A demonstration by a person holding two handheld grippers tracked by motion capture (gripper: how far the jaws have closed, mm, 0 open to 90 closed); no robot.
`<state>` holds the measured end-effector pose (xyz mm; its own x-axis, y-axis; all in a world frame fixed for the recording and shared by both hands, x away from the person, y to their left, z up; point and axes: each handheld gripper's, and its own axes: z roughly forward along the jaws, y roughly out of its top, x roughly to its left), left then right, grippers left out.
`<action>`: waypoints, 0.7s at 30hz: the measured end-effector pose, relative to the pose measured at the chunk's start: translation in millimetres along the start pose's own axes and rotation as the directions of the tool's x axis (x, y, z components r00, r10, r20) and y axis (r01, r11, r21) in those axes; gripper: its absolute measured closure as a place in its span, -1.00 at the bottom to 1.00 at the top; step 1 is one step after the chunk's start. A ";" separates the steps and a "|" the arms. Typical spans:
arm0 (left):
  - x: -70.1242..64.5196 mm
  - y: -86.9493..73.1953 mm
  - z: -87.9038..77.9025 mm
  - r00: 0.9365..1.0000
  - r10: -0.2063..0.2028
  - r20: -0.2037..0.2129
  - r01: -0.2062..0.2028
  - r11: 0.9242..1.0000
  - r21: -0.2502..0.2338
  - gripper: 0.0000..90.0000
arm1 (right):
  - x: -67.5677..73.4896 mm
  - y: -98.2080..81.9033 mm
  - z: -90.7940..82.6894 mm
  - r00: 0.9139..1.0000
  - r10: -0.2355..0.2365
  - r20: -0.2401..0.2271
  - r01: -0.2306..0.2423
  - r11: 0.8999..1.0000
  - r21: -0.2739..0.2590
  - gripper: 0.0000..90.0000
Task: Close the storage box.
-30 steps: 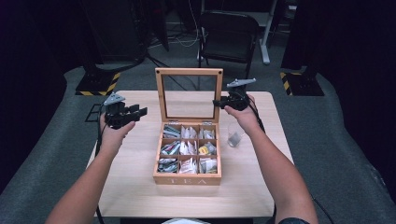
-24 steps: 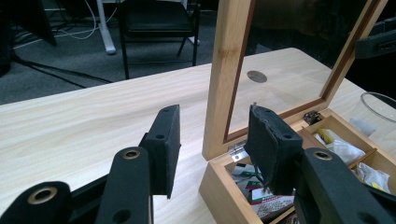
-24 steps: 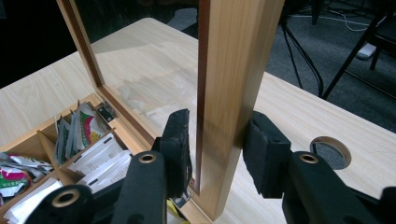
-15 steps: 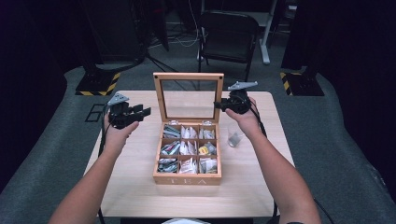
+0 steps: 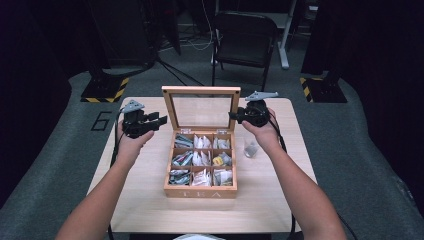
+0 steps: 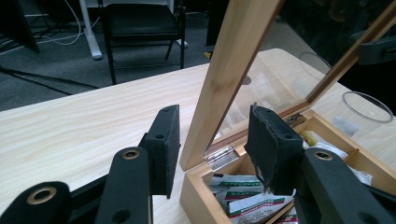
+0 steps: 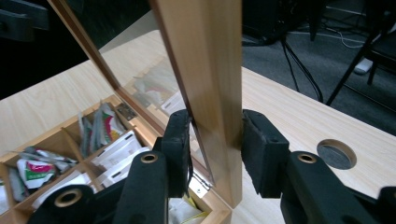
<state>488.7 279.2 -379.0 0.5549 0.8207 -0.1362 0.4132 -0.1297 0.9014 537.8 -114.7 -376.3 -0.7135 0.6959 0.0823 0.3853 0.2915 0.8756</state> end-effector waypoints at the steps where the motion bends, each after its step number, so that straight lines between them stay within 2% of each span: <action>1: -0.8 1.0 -0.3 1.000 0.013 0.002 -0.013 1.000 0.008 0.20 | 0.5 -0.7 -1.4 1.000 -0.007 -0.006 0.007 1.000 -0.004 0.40; 10: -14.7 9.9 -1.6 0.998 0.052 0.021 -0.052 0.999 -0.008 0.21 | 6.9 -6.8 -7.2 1.000 -0.020 -0.015 0.020 1.000 -0.013 0.37; 21: -22.3 12.9 -2.9 0.997 0.066 0.029 -0.065 0.998 -0.027 0.29 | 9.3 -12.7 -9.9 0.999 -0.030 -0.031 0.030 0.999 -0.024 0.33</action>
<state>479.6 260.8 -363.1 0.6017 0.7938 -0.0886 0.3564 -0.1675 0.9192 520.5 -118.5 -381.9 -0.7423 0.6664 0.0702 0.3499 0.2961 0.8888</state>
